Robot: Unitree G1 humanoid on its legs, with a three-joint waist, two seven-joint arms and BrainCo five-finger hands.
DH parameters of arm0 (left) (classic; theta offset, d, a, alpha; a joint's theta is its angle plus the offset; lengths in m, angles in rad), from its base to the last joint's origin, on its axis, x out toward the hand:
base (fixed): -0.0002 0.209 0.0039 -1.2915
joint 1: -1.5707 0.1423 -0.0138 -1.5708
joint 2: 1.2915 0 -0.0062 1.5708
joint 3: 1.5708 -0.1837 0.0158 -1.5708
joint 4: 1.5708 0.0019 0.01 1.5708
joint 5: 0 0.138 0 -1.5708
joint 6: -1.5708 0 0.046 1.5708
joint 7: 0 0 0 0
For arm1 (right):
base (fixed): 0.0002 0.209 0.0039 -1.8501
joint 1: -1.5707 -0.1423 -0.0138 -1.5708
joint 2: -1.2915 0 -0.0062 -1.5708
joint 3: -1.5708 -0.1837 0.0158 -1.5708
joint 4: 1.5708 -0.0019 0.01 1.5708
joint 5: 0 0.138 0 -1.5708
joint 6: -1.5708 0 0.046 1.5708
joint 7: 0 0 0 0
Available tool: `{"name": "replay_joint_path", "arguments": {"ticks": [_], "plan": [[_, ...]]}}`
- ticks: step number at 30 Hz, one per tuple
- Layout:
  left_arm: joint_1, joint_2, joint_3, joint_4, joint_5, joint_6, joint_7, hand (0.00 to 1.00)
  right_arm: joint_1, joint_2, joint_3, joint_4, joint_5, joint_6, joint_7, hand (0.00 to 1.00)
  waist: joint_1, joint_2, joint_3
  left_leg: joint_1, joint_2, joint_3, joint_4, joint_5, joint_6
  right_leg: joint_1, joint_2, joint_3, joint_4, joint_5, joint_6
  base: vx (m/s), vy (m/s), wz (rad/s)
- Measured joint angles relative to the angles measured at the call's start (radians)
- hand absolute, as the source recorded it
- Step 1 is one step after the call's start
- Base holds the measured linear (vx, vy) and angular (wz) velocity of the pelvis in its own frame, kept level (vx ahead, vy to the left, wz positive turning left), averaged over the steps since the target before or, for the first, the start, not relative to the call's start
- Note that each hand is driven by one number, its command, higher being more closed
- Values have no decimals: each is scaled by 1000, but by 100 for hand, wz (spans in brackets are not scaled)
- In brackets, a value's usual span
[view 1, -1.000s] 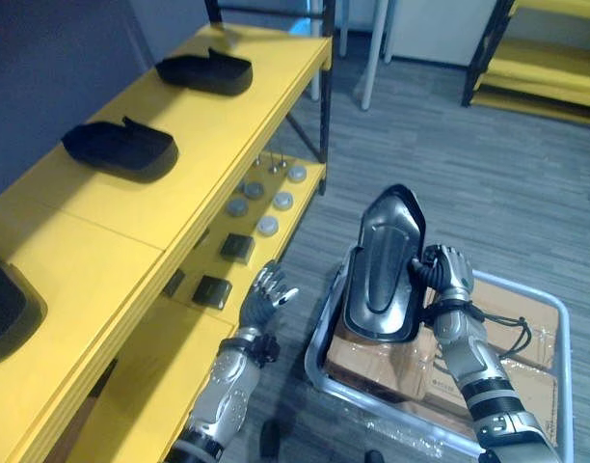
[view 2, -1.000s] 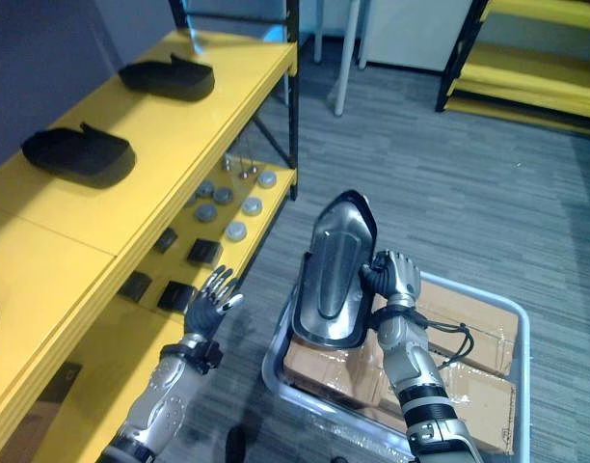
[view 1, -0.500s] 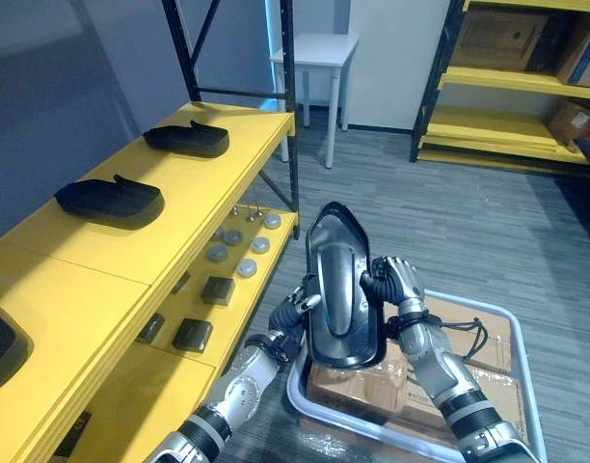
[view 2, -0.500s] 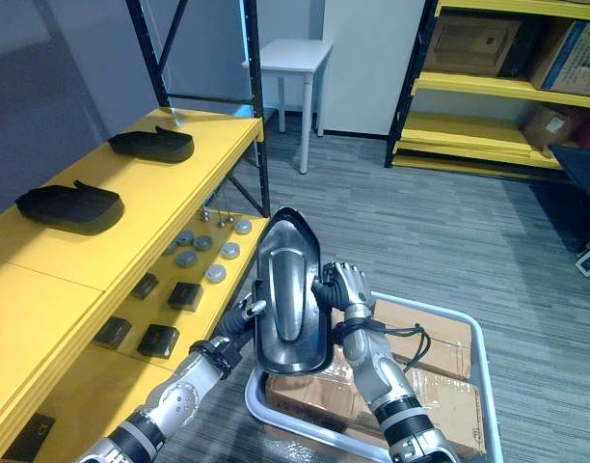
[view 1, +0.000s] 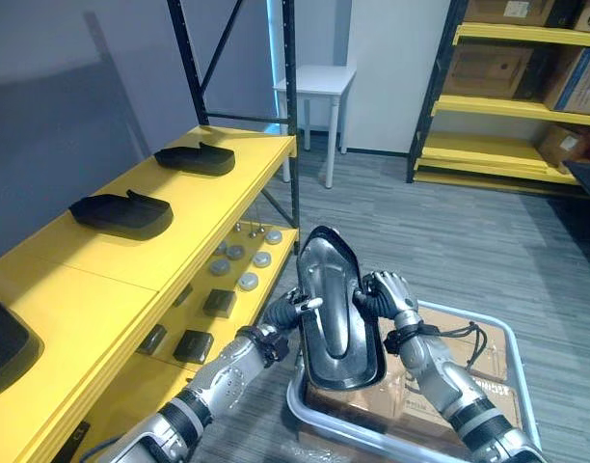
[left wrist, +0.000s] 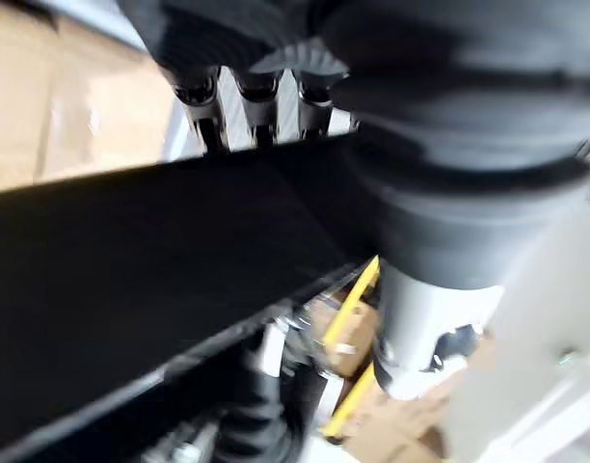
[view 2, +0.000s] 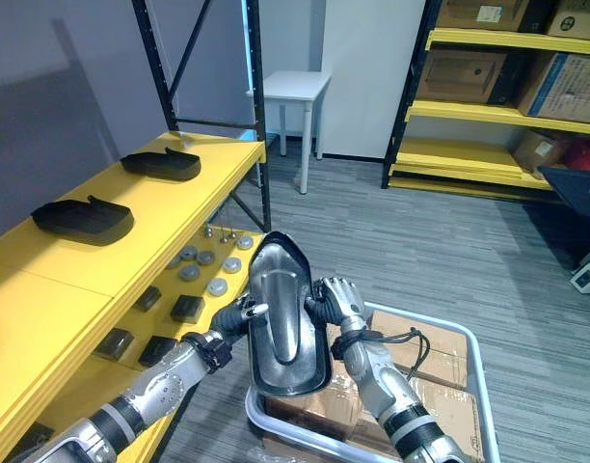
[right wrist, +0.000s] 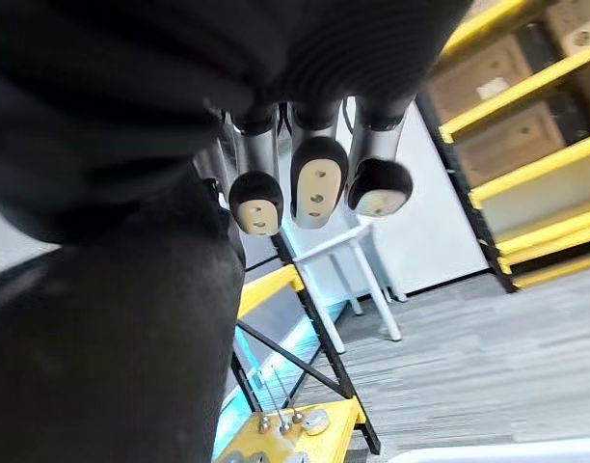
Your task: Walk over and take plastic housings, then place them on the shelf
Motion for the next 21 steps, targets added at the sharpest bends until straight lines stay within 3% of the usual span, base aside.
{"name": "replay_joint_path", "arguments": {"ticks": [8, 13, 16, 17, 18, 20, 21], "plan": [[-28, 39, -105, 0, 53, 31, -14, 100, 8, -77, 29, -81, 1, 0, 4, 100, -3, 0, -2, -1, 2, 7, 0, 0, -1, 0, 6, 5, -10, 4, -4, 4, 2, -1], [39, 26, -94, 0, 51, 33, 3, 100, 43, -110, 69, -201, 7, 0, 5, 100, -3, 0, -2, -4, 1, -7, 0, -1, -2, 2, 5, -3, -7, 2, -2, 4, 4, 6], [113, -24, -54, 1, 34, 35, 45, 100, 71, -98, 166, -336, 82, -66, 18, 100, -7, 0, -1, -17, -4, -39, 4, 0, -2, 0, 2, -39, 19, -21, -1, 5, 3, 33], [124, -68, -35, -3, 33, 30, 47, 100, 76, -58, 234, -357, 98, -117, 30, 100, 1, 0, -1, -15, -7, -58, 6, 1, -2, 3, -2, -54, 44, -40, 0, 11, -2, 44], [125, -87, -42, -11, 60, 28, 46, 100, 76, -23, 271, -354, 102, -132, 35, 100, 3, 0, -1, -15, -11, -69, 9, 1, -2, 6, -5, -63, 56, -50, 1, 13, -10, 56], [172, -188, -7, -53, 50, 3, 37, 100, 99, 137, 369, -300, 137, -199, 62, 100, 20, -1, 0, -21, -28, -119, 20, 2, -1, 11, -20, -110, 114, -95, 4, 16, -15, 63], [191, -193, 10, -58, 48, -4, 47, 100, 100, 158, 378, -293, 138, -213, 59, 100, 21, -1, -1, -23, -31, -129, 22, 3, -1, 10, -24, -123, 126, -104, 4, 10, -11, 59]]}}
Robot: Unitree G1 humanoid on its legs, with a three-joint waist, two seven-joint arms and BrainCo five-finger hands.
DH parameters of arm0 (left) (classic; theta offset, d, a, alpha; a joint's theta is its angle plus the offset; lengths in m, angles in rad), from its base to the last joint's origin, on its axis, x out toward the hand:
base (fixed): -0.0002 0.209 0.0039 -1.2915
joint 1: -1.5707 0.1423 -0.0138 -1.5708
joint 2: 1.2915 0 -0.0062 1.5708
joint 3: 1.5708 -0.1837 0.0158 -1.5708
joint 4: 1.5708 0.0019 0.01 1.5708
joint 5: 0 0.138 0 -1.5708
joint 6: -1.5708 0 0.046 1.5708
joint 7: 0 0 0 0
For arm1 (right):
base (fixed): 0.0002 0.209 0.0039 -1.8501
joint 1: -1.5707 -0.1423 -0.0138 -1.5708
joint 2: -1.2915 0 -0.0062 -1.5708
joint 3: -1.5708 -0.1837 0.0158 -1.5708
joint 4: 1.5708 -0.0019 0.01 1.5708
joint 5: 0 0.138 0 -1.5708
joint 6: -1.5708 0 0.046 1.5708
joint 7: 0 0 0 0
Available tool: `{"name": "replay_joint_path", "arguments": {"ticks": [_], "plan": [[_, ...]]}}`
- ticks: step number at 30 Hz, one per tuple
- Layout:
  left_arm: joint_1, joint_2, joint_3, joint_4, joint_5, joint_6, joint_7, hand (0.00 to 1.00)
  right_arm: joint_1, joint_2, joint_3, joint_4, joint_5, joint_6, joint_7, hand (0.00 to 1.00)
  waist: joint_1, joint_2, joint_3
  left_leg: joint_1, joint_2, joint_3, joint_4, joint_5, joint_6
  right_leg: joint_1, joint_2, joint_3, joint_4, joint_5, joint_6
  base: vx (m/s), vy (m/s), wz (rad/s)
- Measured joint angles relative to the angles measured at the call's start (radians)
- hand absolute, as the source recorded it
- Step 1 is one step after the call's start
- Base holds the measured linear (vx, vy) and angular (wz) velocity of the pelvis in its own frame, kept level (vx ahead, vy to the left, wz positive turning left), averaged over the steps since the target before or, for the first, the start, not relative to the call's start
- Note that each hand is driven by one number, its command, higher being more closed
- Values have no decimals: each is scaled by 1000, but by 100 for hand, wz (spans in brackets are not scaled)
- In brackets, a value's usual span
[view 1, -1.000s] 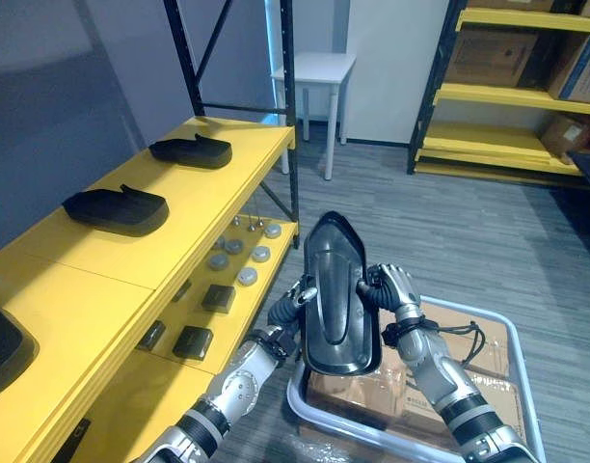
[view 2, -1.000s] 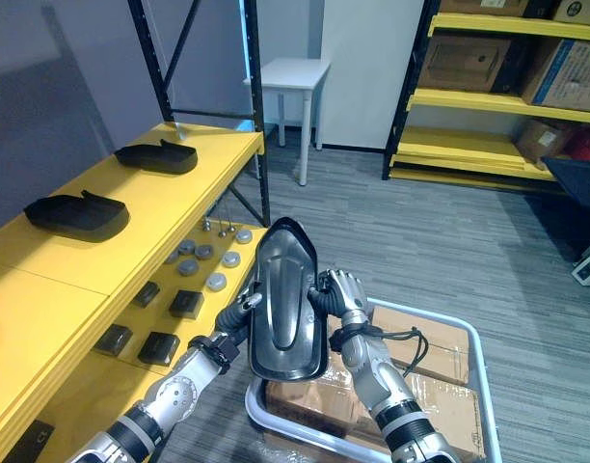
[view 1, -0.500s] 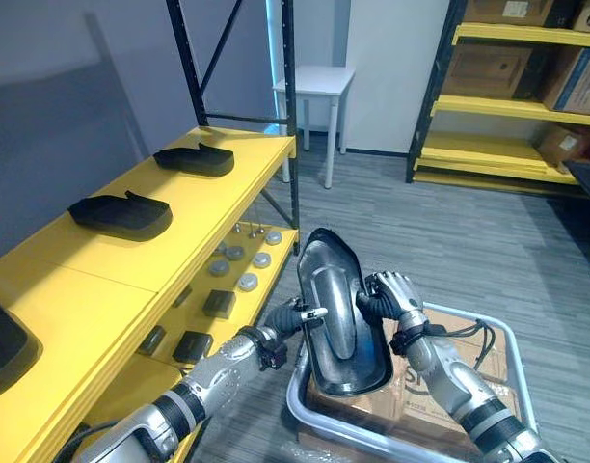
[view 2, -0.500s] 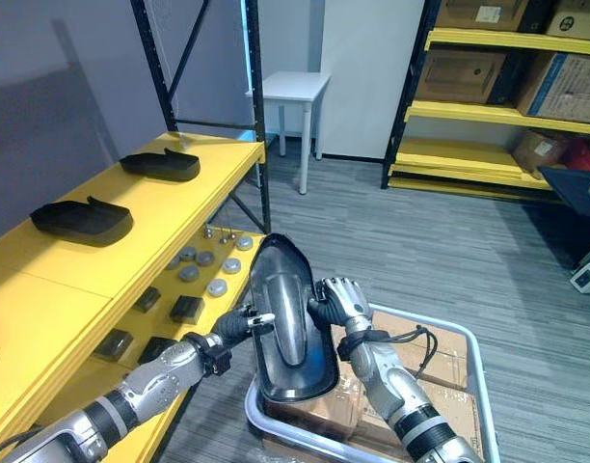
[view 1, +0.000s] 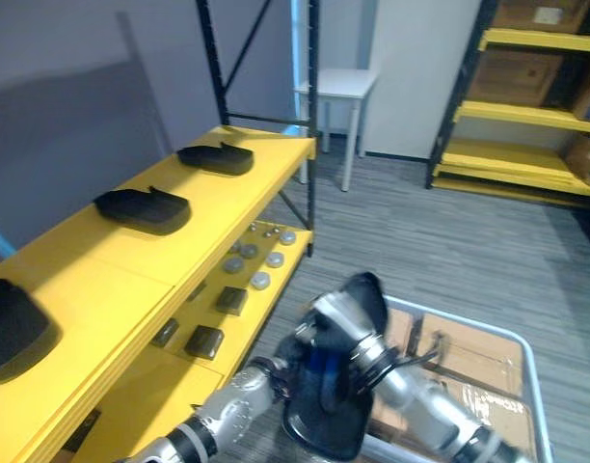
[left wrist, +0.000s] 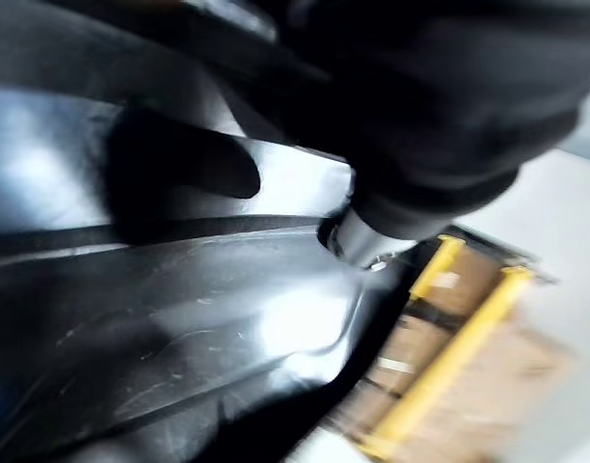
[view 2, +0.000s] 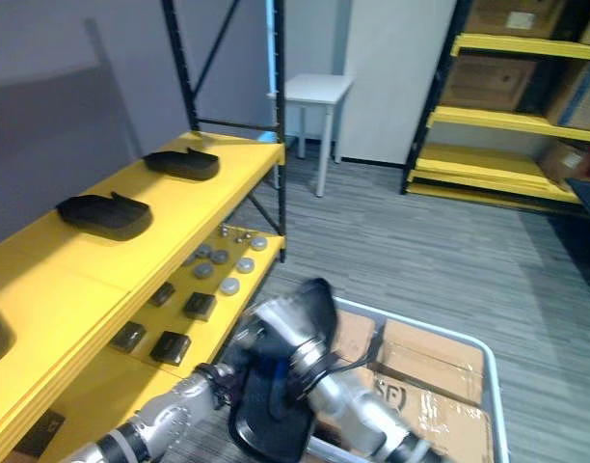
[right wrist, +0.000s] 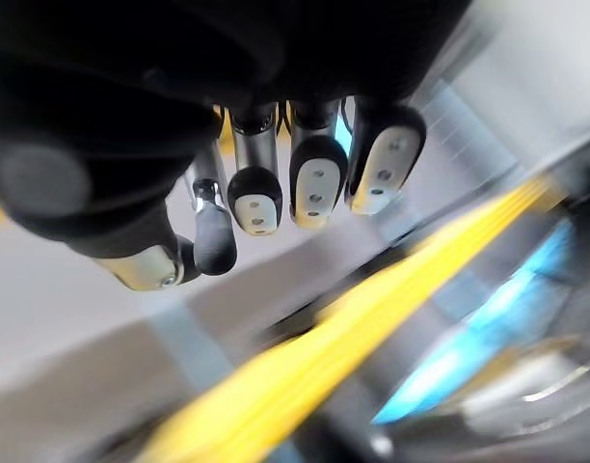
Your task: Walk over and take plastic housings, then place them on the shelf
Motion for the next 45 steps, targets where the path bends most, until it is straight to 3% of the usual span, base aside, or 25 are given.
{"name": "replay_joint_path", "arguments": {"ticks": [3, 4, 5, 6, 7, 8, 9, 12, 14, 16, 21, 22, 23, 24, 25, 27, 28, 29, 30, 33, 35, 36, 37, 40, 45], "plan": [[68, -29, 93, -59, -15, -48, 48, 100, 2, 80, 4, 76, 54, -18, -21, 100, 13, 1, 0, -26, -25, -72, 6, 19, 1, 8, -18, -89, 52, -40, 4, -20, -12, 92], [100, -50, 130, -78, -18, -69, 68, 100, 0, 99, 0, 92, 74, -22, -36, 100, 7, 3, -1, -44, -25, -23, -14, 8, 43, 24, -30, -148, 57, -48, 4, -37, 0, 110], [111, -67, 149, -85, -19, -75, 77, 100, -2, 100, -1, 94, 82, -21, -42, 100, 6, 3, -1, -54, -7, 57, -13, -12, 61, 37, -30, -191, 53, -48, 4, -12, -16, 177], [119, -88, 173, -90, -21, -90, 89, 100, -15, 98, -1, 100, 93, -22, -55, 100, 2, -1, -1, -94, 24, 232, 37, -42, 114, 56, -43, -271, 45, -47, 4, 28, -17, 171], [133, -104, 203, -100, -22, -102, 97, 100, -31, 101, 0, 119, 104, -27, -61, 100, 9, 0, -1, -120, 57, 365, 82, -56, 134, 70, -48, -315, 38, -47, 4, 70, 23, 182], [176, -121, 250, -134, -32, -128, 118, 100, -43, 123, 12, 139, 113, -31, -62, 100, 31, 4, 0, -138, 111, 531, 149, -60, 138, 82, -56, -363, 37, -51, 10, 72, 59, 123], [213, -125, 275, -172, -36, -143, 128, 100, -43, 139, 21, 141, 122, -31, -62, 100, 40, 4, 0, -144, 117, 560, 174, -56, 136, 100, -64, -382, 37, -57, 19, 130, 106, 87], [306, -125, 330, -278, -54, -164, 130, 100, -40, 165, 44, 141, 136, -32, -52, 100, 63, 1, -2, -147, 72, 542, 183, -18, 110, 126, -100, -425, 36, -58, 27, 157, 148, 49], [326, -133, 376, -314, -53, -164, 131, 100, -57, 199, 46, 154, 146, -34, -43, 100, 69, -3, -2, -152, -1, 516, 174, -24, 131, 144, -160, -470, 47, -46, 44, 188, 184, 64], [348, -136, 412, -347, -48, -165, 132, 100, -65, 228, 50, 163, 149, -34, -30, 100, 85, -4, -2, -152, -31, 511, 191, -45, 155, 154, -191, -474, 58, -18, 47, 167, 177, 32], [375, -136, 489, -442, 57, -165, 134, 100, -119, 272, 70, 163, 154, -43, -9, 100, 114, -14, 2, -141, -57, 492, 203, -88, 180, 149, -231, -472, 125, 70, 26, 109, 151, 16], [375, -135, 503, -463, 86, -165, 137, 100, -129, 283, 70, 159, 154, -44, -10, 100, 112, -18, 4, -129, -73, 478, 186, -89, 183, 137, -258, -469, 184, 80, 11, 86, 185, 37], [376, -134, 507, -484, 125, -166, 152, 100, -136, 285, 70, 152, 153, -48, -11, 100, 114, -18, 5, -100, -93, 460, 149, -85, 190, 114, -298, -459, 285, 110, -33, 85, 183, 36], [375, -134, 509, -487, 132, -167, 154, 100, -137, 285, 70, 151, 153, -50, -11, 100, 114, -18, 5, -93, -97, 455, 142, -85, 190, 109, -306, -452, 306, 117, -43, 78, 160, 45], [375, -136, 511, -501, 166, -167, 162, 100, -138, 285, 68, 144, 153, -58, -12, 100, 110, -17, 6, -64, -113, 426, 112, -86, 189, 76, -340, -405, 422, 169, -121, 73, 134, 61], [367, -131, 504, -519, 205, -177, 173, 100, -139, 286, 55, 122, 154, -64, -11, 100, 94, -11, 10, -37, -124, 350, 83, -90, 192, -9, -310, -242, 586, 72, -86, 71, 93, 96], [361, -131, 502, -523, 232, -193, 179, 100, -141, 287, 51, 113, 157, -66, -12, 100, 82, -12, 11, -19, -133, 296, 69, -89, 191, -51, -244, -137, 623, 1, -53, 66, 30, 100], [360, -132, 501, -525, 244, -197, 184, 100, -141, 287, 50, 111, 159, -69, -11, 100, 81, -10, 13, -8, -138, 276, 65, -89, 190, -67, -209, -89, 620, -28, -34, 78, 19, 137], [360, -130, 501, -538, 262, -209, 193, 100, -141, 287, 49, 105, 177, -84, -11, 100, 76, -14, 11, -1, -152, 224, 72, -88, 190, -105, -132, 0, 574, -84, -7, 49, -1, 108], [361, -109, 500, -580, 322, -229, 209, 100, -135, 289, 44, 68, 199, -104, -11, 100, 63, -36, 16, -7, -200, 123, 91, -77, 185, -149, -24, 140, 382, -113, 16, 16, -47, 130], [368, -90, 508, -598, 354, -232, 211, 100, -132, 294, 45, 53, 218, -107, -11, 100, 85, -67, 17, 1, -243, 95, 95, -78, 188, -145, -46, 121, 283, -85, -20, 11, -96, 82], [370, -94, 513, -599, 364, -232, 211, 100, -131, 294, 46, 52, 219, -108, -10, 100, 89, -67, 18, -1, -247, 86, 99, -80, 189, -134, -49, 109, 265, -91, -25, 37, -125, 56], [389, -101, 532, -620, 379, -232, 211, 100, -131, 299, 51, 49, 228, -113, -6, 0, 92, -66, 16, -13, -246, 61, 107, -83, 185, -92, -37, 89, 186, -90, -26, 42, -143, 45], [455, -107, 560, -645, 382, -232, 211, 100, -114, 300, 53, 45, 263, -121, 16, 0, 104, -64, 20, -14, -226, 26, 133, -94, 167, -11, 3, 48, 54, -38, -38, 37, -150, 31], [529, -112, 684, -671, 418, -232, 215, 100, -85, 285, -18, 42, 319, -120, 27, 0, 115, -54, 26, -12, -225, -23, 164, -105, 152, 40, 21, 6, 18, -34, -42, 9, -115, 30]]}}
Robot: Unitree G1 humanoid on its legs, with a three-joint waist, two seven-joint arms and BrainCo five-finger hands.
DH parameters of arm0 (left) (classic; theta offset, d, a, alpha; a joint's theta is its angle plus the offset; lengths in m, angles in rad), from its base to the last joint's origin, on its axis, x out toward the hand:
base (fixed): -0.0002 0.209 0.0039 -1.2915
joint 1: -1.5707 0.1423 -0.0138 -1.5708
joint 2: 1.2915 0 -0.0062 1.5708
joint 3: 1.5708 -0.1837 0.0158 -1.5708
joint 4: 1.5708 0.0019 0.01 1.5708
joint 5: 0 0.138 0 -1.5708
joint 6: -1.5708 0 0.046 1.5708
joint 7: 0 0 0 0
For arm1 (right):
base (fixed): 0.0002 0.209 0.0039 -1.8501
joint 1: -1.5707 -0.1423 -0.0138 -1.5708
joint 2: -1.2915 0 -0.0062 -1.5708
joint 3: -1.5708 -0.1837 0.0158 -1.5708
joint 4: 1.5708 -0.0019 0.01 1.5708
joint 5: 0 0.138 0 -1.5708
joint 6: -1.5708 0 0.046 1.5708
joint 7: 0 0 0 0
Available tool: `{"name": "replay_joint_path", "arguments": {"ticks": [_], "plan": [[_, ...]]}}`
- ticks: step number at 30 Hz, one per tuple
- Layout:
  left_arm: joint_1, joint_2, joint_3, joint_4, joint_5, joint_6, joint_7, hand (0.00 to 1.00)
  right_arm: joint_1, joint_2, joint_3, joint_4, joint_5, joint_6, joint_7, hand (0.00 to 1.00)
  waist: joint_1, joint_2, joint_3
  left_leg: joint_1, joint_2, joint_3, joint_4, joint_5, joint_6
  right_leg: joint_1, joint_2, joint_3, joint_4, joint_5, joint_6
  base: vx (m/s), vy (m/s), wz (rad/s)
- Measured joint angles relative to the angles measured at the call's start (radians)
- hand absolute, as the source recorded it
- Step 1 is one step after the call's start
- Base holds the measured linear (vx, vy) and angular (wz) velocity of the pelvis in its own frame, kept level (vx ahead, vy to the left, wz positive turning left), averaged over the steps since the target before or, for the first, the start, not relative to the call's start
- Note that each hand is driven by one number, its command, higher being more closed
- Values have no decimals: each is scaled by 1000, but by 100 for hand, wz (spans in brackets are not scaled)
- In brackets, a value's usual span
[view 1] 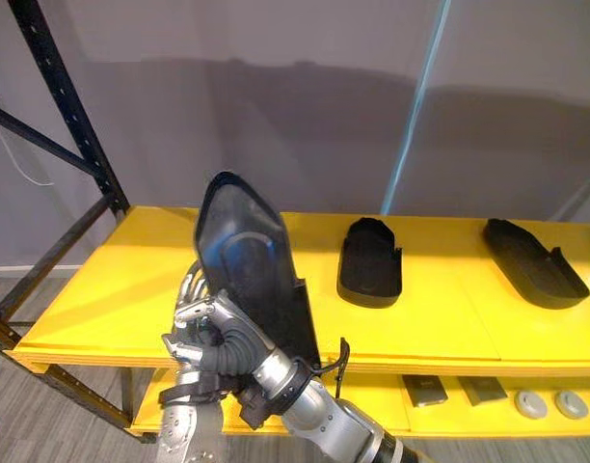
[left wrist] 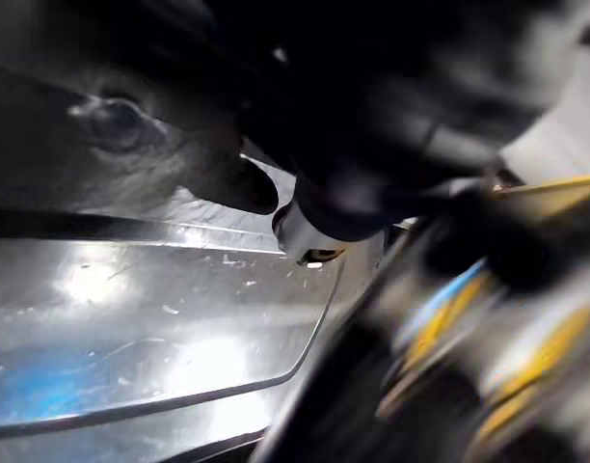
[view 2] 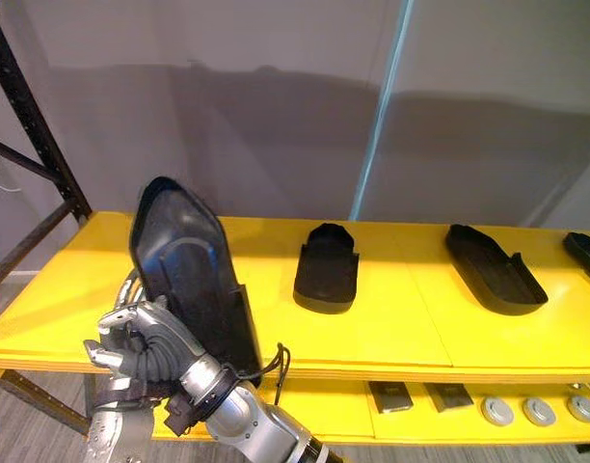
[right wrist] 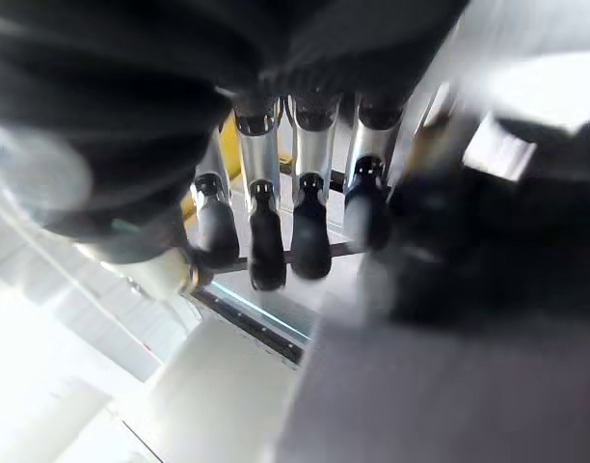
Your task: Walk over and take plastic housings, then place them on the shelf
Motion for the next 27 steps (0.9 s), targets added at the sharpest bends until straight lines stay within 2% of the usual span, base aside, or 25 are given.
{"name": "replay_joint_path", "arguments": {"ticks": [2, 3, 5, 6, 7, 8, 9, 11, 12, 13, 14, 15, 16, 17, 18, 20, 21, 22, 23, 24, 25, 27], "plan": [[-2, 1, 64, 3, 59, 0, 18, 100, 17, -13, -78, -15, 47, 2, 5, 0, -2, 17, 13, -17, -2, -15, 20, -18, -18, 11, 1, -30, 0, -1, -2, -77, -50, 33], [-6, 2, 72, 4, 77, 0, 24, 100, 30, -16, -89, -26, 53, 3, 5, 0, -1, 23, 16, -18, 4, 0, 22, -32, -4, 13, 0, -36, -1, -1, -1, -107, -29, 24], [-22, 5, 119, 41, 164, 0, 42, 100, 98, -47, -142, -136, 72, 4, 4, 0, -9, 30, 23, -65, 68, 176, 122, -72, -40, 25, -15, -56, -8, 4, -2, -92, -18, 22], [-28, 10, 127, 54, 186, 0, 49, 100, 114, -53, -163, -159, 82, 3, 1, 0, -14, 29, 24, -95, 83, 187, 197, -90, -34, 26, -21, -63, -6, 4, -2, -46, 21, 13], [-36, 22, 139, 88, 217, 0, 64, 100, 128, -58, -201, -178, 100, 3, -3, 0, -25, 26, 24, -152, 126, 186, 345, -123, -30, 27, -34, -65, 4, 4, -1, 3, 65, 0], [-37, 28, 142, 107, 233, 0, 71, 100, 128, -61, -215, -180, 113, 3, -3, 0, -30, 26, 23, -171, 154, 180, 400, -139, -38, 26, -40, -61, 7, 4, 0, 32, 93, -15], [-39, 36, 144, 146, 272, 3, 80, 100, 137, -72, -237, -193, 132, 2, -9, 0, -35, 29, 21, -191, 213, 154, 457, -161, -71, 19, -58, -45, 16, 5, 3, 68, 182, -27], [-45, 42, 150, 175, 303, 6, 91, 100, 150, -84, -247, -200, 136, -2, -15, 0, -54, 34, 18, -194, 272, 40, 453, -174, -99, -6, -84, -13, 42, 5, 14, 88, 367, -38], [-60, 53, 151, 185, 339, 14, 107, 100, 153, -86, -247, -199, 160, -2, -16, 0, -52, 45, 11, -164, 292, -74, 393, -156, -128, -34, -98, 21, 60, 3, 60, 81, 433, -53], [-73, 63, 152, 198, 360, 18, 118, 100, 156, -87, -247, -198, 177, -2, -16, 0, -51, 61, 3, -129, 292, -135, 344, -185, -227, -50, -103, 48, 66, 4, 95, 91, 509, -53], [-94, 78, 151, 211, 379, 28, 131, 100, 161, -85, -250, -195, 191, -2, -16, 0, -58, 64, -3, -111, 286, -126, 314, -247, -252, -57, -117, 66, 63, 7, 111, 72, 438, -33], [-124, 105, 151, 233, 408, 40, 139, 100, 176, -76, -256, -191, 211, -2, -13, 0, -55, 33, -5, -111, 252, -102, 320, -259, -237, -62, -157, 81, 56, 13, 113, 59, 583, -32], [-127, 144, 155, 252, 432, 51, 157, 100, 195, -63, -251, -191, 226, -1, 0, 0, -55, 5, -21, -106, 210, -66, 327, -262, -222, -64, -198, 115, 35, 46, 109, 26, 435, -38], [-129, 164, 156, 268, 454, 56, 165, 100, 200, -56, -254, -200, 244, -1, 6, 0, -56, -7, -28, -96, 188, -41, 336, -269, -210, -64, -224, 138, 24, 87, 134, -4, 476, -55], [-131, 173, 166, 274, 480, 63, 177, 100, 200, -54, -259, -213, 265, -2, 9, 0, -55, -8, -31, -83, 179, -8, 344, -277, -195, -73, -238, 171, 18, 126, 136, -32, 372, -83], [-131, 182, 218, 278, 535, 65, 200, 100, 203, -50, -261, -267, 292, -4, 13, 0, -49, -5, -42, -72, 190, 111, 338, -293, -148, -157, -237, 234, 11, 245, 89, -96, 403, -140], [-131, 186, 233, 283, 539, 65, 205, 100, 204, -49, -261, -276, 298, -4, 15, 0, -48, -2, -43, -72, 198, 147, 328, -289, -136, -177, -232, 233, -10, 293, 71, -176, 341, -178], [-147, 195, 269, 314, 560, 68, 212, 100, 218, -48, -285, -281, 310, -9, 20, 0, -53, 1, -46, -65, 217, 212, 268, -264, -101, -214, -211, 191, -26, 331, 43, -167, 221, -125], [-163, 198, 277, 339, 563, 71, 212, 100, 231, -47, -305, -282, 313, -10, 21, 0, -63, 3, -44, -57, 218, 222, 243, -250, -97, -221, -195, 174, 4, 312, 61, -177, 195, -109], [-194, 201, 295, 382, 568, 76, 212, 100, 261, -52, -354, -283, 322, -12, 24, 0, -74, 3, -44, -40, 210, 235, 183, -212, -95, -218, -157, 180, 20, 252, 89, -104, 81, -29], [-218, 204, 303, 407, 565, 79, 210, 100, 291, -62, -398, -285, 326, -13, 28, 0, -88, 3, -44, -34, 196, 234, 140, -187, -95, -207, -135, 184, 7, 220, 106, -108, 63, -9], [-272, 216, 329, 446, 556, 80, 206, 100, 378, -98, -488, -297, 326, -13, 32, 0, -104, 3, -43, -27, 166, 227, 62, -138, -92, -177, -116, 181, -46, 176, 92, -93, -3, 20]]}}
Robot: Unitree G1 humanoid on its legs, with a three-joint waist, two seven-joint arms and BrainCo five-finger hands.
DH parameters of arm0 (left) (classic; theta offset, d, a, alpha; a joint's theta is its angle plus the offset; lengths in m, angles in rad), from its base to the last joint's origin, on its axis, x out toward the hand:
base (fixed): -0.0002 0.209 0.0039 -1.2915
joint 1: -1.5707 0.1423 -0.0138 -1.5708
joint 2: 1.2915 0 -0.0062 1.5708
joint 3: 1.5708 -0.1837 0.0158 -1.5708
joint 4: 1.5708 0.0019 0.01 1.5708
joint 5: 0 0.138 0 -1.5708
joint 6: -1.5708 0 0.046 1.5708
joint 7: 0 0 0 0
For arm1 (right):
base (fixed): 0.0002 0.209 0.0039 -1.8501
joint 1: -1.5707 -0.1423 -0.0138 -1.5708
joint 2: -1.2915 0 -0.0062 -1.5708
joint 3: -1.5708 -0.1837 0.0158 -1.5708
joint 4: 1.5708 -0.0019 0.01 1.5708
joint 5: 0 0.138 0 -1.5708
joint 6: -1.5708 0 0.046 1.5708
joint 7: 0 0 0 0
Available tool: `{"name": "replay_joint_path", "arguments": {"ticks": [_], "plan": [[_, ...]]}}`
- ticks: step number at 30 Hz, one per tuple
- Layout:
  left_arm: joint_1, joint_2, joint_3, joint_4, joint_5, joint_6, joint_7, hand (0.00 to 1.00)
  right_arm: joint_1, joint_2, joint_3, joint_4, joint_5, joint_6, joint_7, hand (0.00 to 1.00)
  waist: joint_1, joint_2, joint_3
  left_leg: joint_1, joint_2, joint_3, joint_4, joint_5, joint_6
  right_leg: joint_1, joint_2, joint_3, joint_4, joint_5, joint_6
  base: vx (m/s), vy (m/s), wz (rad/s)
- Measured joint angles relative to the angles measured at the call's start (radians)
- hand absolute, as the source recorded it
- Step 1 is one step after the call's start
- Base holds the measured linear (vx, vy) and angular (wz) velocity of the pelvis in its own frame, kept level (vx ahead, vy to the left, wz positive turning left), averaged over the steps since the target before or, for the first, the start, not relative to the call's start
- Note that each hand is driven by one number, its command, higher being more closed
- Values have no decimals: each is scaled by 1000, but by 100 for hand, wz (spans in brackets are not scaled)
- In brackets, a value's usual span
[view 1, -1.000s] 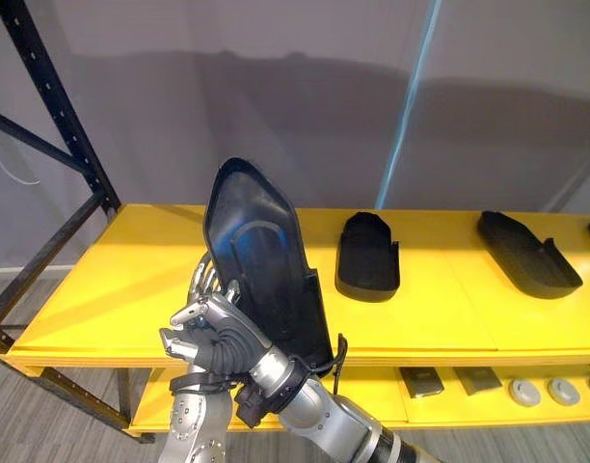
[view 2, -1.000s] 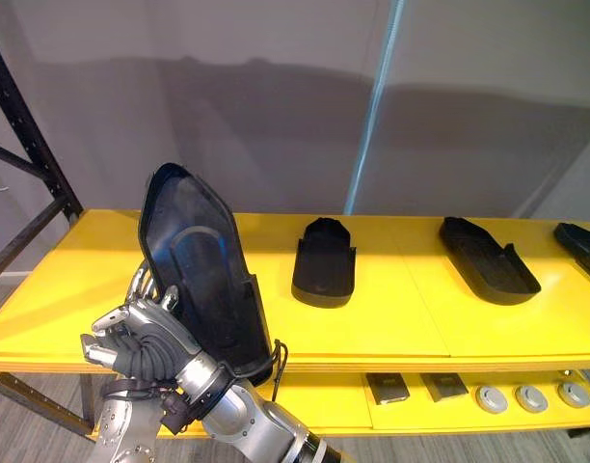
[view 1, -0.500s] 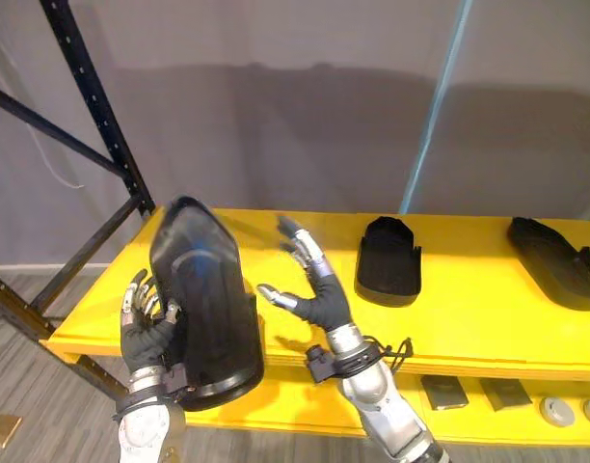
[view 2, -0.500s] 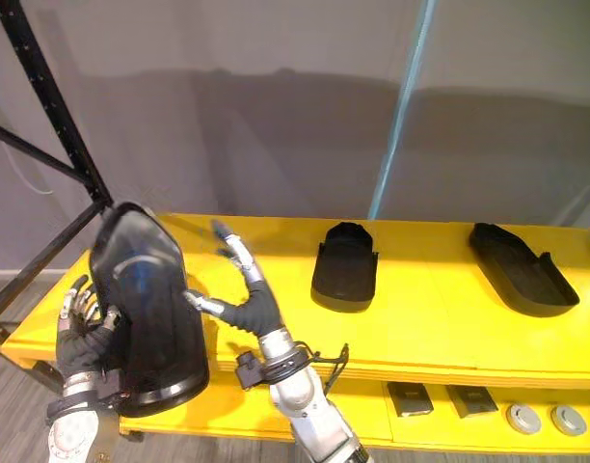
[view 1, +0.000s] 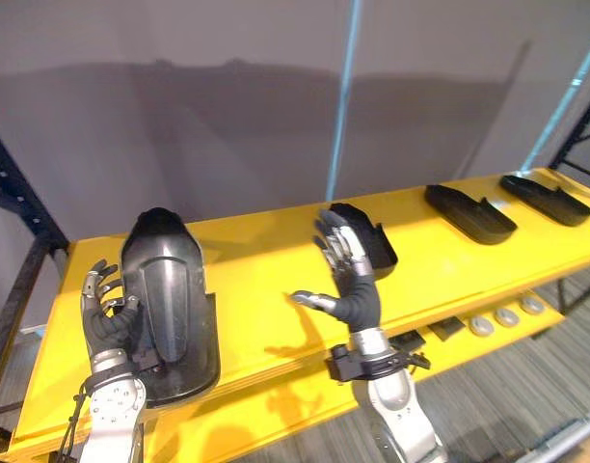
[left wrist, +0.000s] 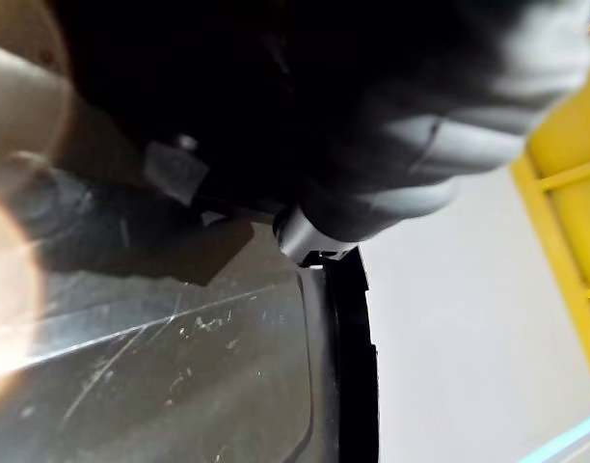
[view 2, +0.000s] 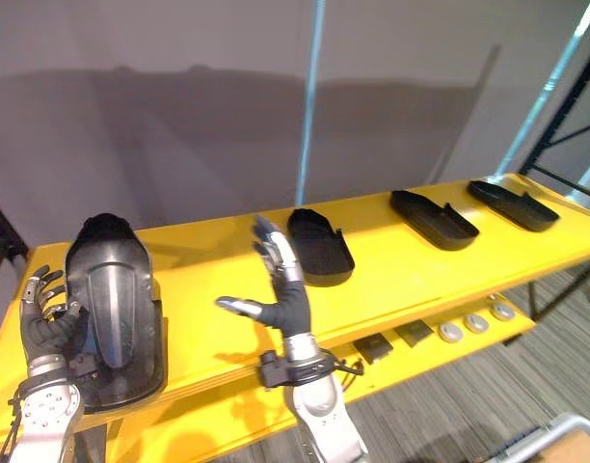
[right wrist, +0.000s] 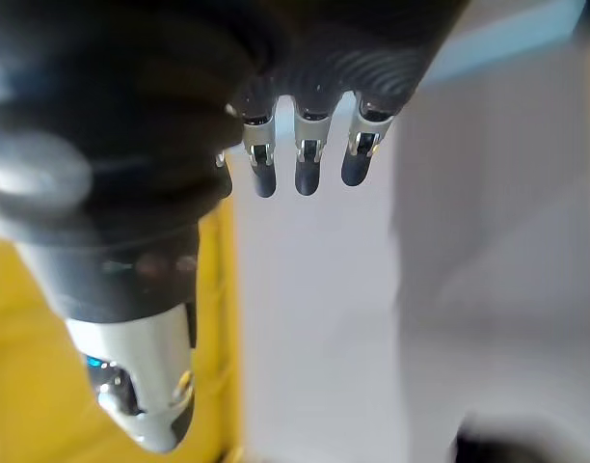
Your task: Walk over and take plastic housings, then place them on the shelf
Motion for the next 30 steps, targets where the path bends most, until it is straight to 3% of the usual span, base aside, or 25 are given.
{"name": "replay_joint_path", "arguments": {"ticks": [3, 7, 11, 14, 20, 24, 27, 28, 30], "plan": [[-64, 35, 59, 73, -70, -1, -14, 100, 172, -50, -136, -20, -24, 1, 4, 0, -14, 16, 14, 7, -17, -22, -78, 64, 4, 15, 3, -11, -45, -11, -4, -40, -61, 27], [-71, 68, 123, 123, -195, -4, -44, 100, 332, -66, -288, -5, -117, 4, 7, 0, -23, 34, 27, 29, 16, -20, -211, 145, -23, -30, 49, -10, -39, -12, -11, 0, -104, -2], [-79, 136, 134, 223, -307, -2, -93, 100, 404, -64, -489, 195, -162, 7, -1, 0, -44, 27, 57, -2, 50, -14, -233, 167, -38, -81, 85, 1, -27, -12, -27, -3, -62, -7], [-88, 174, 134, 253, -372, -2, -111, 100, 405, -65, -563, 366, -167, 18, -26, 0, -49, 23, 97, -23, 61, 2, -221, 165, -42, -112, 98, 19, -11, -14, -34, -13, -28, -13], [-147, 261, 103, 258, -460, -2, -160, 100, 397, -65, -572, 577, -195, 59, -28, 0, -44, 19, 196, -138, 100, 9, -67, 106, -66, -199, 125, 51, 77, -38, -58, -54, -41, -11], [-231, 304, 58, 272, -502, -5, -168, 100, 393, -67, -528, 582, -195, 78, -37, 0, -30, 18, 233, -189, 131, 19, 3, 67, -78, -249, 145, 57, 139, -60, -65, -113, -71, -10], [-327, 373, 8, 315, -532, -12, -174, 100, 386, -67, -469, 583, -195, 80, -37, 0, -19, 16, 243, -214, 170, 93, 22, 68, -77, -283, 153, 63, 156, -60, -66, -38, -45, -10], [-375, 389, -12, 350, -537, -15, -178, 0, 383, -67, -454, 585, -195, 80, -37, 0, -16, 16, 255, -214, 180, 113, 29, 69, -76, -283, 154, 63, 157, -60, -66, 8, -20, -5], [-440, 404, -39, 412, -539, -12, -188, 0, 374, -67, -442, 602, -194, 80, -37, 0, -14, 14, 266, -214, 180, 116, 37, 69, -74, -283, 153, 68, 161, -60, -66, 22, 1, -4]]}}
